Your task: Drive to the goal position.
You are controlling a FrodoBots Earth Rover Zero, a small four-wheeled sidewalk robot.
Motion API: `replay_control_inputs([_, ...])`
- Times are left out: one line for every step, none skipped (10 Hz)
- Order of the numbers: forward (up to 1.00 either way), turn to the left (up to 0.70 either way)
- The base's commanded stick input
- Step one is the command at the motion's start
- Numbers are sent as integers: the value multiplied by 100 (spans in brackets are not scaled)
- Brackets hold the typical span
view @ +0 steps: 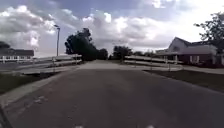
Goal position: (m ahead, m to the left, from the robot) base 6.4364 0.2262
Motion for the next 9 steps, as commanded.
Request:
replay_control_inputs([70,0])
replay_control_inputs([70,0])
replay_control_inputs([70,0])
replay_control_inputs([70,0])
replay_control_inputs([70,0])
replay_control_inputs([70,0])
replay_control_inputs([70,0])
replay_control_inputs([70,0])
replay_control_inputs([70,0])
